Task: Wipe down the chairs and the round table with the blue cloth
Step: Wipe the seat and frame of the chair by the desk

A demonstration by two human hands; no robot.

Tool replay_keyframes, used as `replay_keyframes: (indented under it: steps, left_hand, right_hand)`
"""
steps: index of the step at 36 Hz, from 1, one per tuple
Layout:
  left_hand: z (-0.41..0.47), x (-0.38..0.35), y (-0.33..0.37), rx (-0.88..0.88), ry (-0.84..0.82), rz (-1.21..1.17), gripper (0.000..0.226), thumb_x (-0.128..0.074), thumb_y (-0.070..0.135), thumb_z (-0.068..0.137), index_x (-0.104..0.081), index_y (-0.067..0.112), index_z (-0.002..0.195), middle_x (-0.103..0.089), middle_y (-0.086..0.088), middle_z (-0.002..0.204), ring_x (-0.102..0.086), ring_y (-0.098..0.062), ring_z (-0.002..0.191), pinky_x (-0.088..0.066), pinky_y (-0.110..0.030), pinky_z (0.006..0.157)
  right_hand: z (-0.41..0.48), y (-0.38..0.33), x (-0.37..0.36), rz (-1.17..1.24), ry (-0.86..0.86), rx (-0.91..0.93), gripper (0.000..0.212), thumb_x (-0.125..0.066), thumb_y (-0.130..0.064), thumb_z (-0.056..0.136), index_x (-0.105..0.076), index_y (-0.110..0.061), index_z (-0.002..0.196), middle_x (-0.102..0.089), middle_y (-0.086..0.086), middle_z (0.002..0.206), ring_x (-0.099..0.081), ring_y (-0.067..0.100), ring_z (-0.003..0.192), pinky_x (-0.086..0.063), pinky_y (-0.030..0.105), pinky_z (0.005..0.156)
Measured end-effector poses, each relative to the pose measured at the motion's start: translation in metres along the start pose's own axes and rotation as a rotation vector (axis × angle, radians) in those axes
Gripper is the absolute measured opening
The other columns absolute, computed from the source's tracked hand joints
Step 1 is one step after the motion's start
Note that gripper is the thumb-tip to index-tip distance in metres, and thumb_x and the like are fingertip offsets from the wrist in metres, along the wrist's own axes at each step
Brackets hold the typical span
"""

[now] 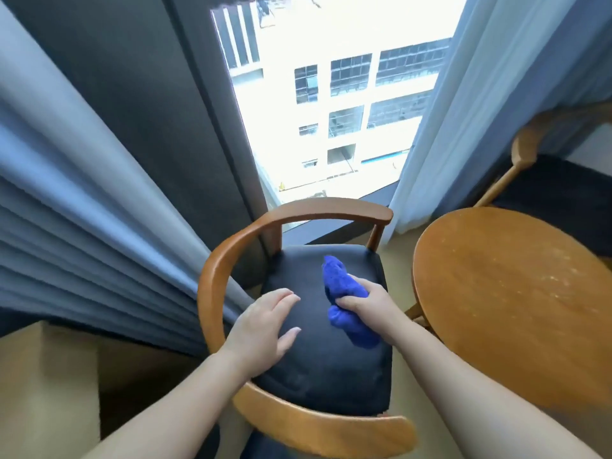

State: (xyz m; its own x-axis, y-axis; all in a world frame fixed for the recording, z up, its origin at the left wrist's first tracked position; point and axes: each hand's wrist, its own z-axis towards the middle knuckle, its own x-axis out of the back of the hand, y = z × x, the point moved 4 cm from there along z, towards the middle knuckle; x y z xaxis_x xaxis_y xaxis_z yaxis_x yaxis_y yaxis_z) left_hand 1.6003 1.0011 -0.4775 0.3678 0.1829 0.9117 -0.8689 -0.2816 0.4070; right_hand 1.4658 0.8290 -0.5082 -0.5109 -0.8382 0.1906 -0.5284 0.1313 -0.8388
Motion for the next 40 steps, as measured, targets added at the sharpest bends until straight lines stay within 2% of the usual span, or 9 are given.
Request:
replay_keyframes:
  steps: [6, 14, 17, 20, 23, 28, 30, 34, 40]
  left_hand:
    - [-0.029, 0.022, 0.052, -0.019, 0.155, -0.039, 0.06, -0.078, 0.041, 0.071, -0.055, 0.019, 0.122, -0.057, 0.002, 0.125, -0.05, -0.011, 0.113, -0.045, -0.024, 0.094]
    - [-0.072, 0.041, 0.068, -0.003, 0.297, -0.087, 0.035, -0.059, 0.036, 0.082, -0.063, 0.018, 0.112, -0.057, 0.001, 0.111, -0.058, -0.015, 0.096, -0.052, -0.031, 0.08]
    - [-0.093, 0.042, 0.068, -0.004, 0.347, -0.087, 0.029, -0.059, 0.029, 0.083, -0.062, 0.015, 0.109, -0.057, 0.001, 0.109, -0.058, -0.016, 0.094, -0.051, -0.032, 0.079]
    - [-0.115, 0.043, 0.063, 0.061, 0.389, -0.119, 0.025, -0.061, 0.025, 0.083, -0.06, 0.013, 0.105, -0.058, 0.002, 0.107, -0.058, -0.018, 0.097, -0.05, -0.036, 0.081]
    - [-0.132, 0.045, 0.058, 0.113, 0.372, -0.103, 0.023, -0.064, 0.023, 0.081, -0.057, 0.015, 0.101, -0.058, 0.003, 0.104, -0.057, -0.018, 0.097, -0.049, -0.036, 0.083]
    - [-0.162, 0.045, 0.064, 0.208, 0.292, -0.116, 0.022, -0.059, 0.026, 0.082, -0.057, 0.015, 0.101, -0.061, 0.002, 0.112, -0.055, -0.017, 0.107, -0.044, -0.029, 0.097]
    - [-0.175, 0.041, 0.068, 0.316, 0.237, -0.184, 0.024, -0.054, 0.028, 0.085, -0.055, 0.018, 0.107, -0.062, 0.003, 0.112, -0.057, -0.016, 0.103, -0.047, -0.031, 0.091]
    - [-0.186, 0.039, 0.073, 0.476, 0.221, -0.265, 0.008, -0.051, 0.028, 0.091, -0.048, 0.024, 0.097, -0.06, 0.006, 0.089, -0.059, -0.012, 0.078, -0.051, -0.036, 0.072]
    - [-0.179, 0.024, 0.101, 0.612, 0.31, -0.291, 0.005, -0.049, 0.029, 0.095, -0.046, 0.028, 0.099, -0.058, 0.011, 0.088, -0.059, -0.006, 0.077, -0.052, -0.024, 0.069]
  right_hand:
    - [-0.039, -0.05, -0.017, -0.02, -0.197, 0.076, 0.034, -0.066, -0.026, 0.073, -0.068, -0.036, 0.107, -0.073, 0.001, 0.097, -0.068, 0.015, 0.088, -0.052, 0.034, 0.088]
    - [-0.076, -0.061, -0.048, -0.033, -0.556, 0.112, 0.051, -0.074, -0.019, 0.077, -0.059, -0.035, 0.124, -0.066, 0.006, 0.118, -0.065, 0.026, 0.108, -0.05, 0.044, 0.1]
    - [-0.089, -0.056, -0.051, -0.143, -0.652, 0.117, 0.077, -0.084, -0.023, 0.069, -0.045, -0.036, 0.134, -0.061, -0.001, 0.126, -0.062, 0.023, 0.114, -0.051, 0.041, 0.099]
    - [-0.101, -0.05, -0.06, -0.414, -0.568, 0.152, 0.087, -0.087, -0.023, 0.065, -0.037, -0.037, 0.135, -0.059, -0.011, 0.121, -0.064, 0.015, 0.106, -0.056, 0.031, 0.089]
    - [-0.107, -0.041, -0.071, -0.575, -0.465, 0.191, 0.074, -0.079, -0.019, 0.067, -0.042, -0.036, 0.129, -0.06, -0.008, 0.114, -0.064, 0.016, 0.098, -0.056, 0.038, 0.089]
    - [-0.116, -0.032, -0.089, -0.826, -0.499, 0.325, 0.048, -0.066, -0.02, 0.073, -0.057, -0.04, 0.115, -0.064, -0.012, 0.104, -0.062, 0.013, 0.095, -0.053, 0.039, 0.089]
    - [-0.118, -0.032, -0.093, -0.958, -0.476, 0.391, 0.05, -0.064, -0.024, 0.072, -0.055, -0.042, 0.118, -0.061, -0.015, 0.109, -0.058, 0.01, 0.099, -0.05, 0.037, 0.09]
    - [-0.112, -0.034, -0.089, -1.074, -0.46, 0.497, 0.042, -0.059, -0.021, 0.072, -0.057, -0.039, 0.11, -0.065, -0.015, 0.097, -0.059, 0.01, 0.092, -0.053, 0.04, 0.083]
    - [-0.092, -0.034, -0.069, -1.125, -0.55, 0.646, 0.032, -0.063, -0.024, 0.079, -0.059, -0.03, 0.11, -0.061, -0.012, 0.102, -0.057, 0.012, 0.094, -0.049, 0.033, 0.084]
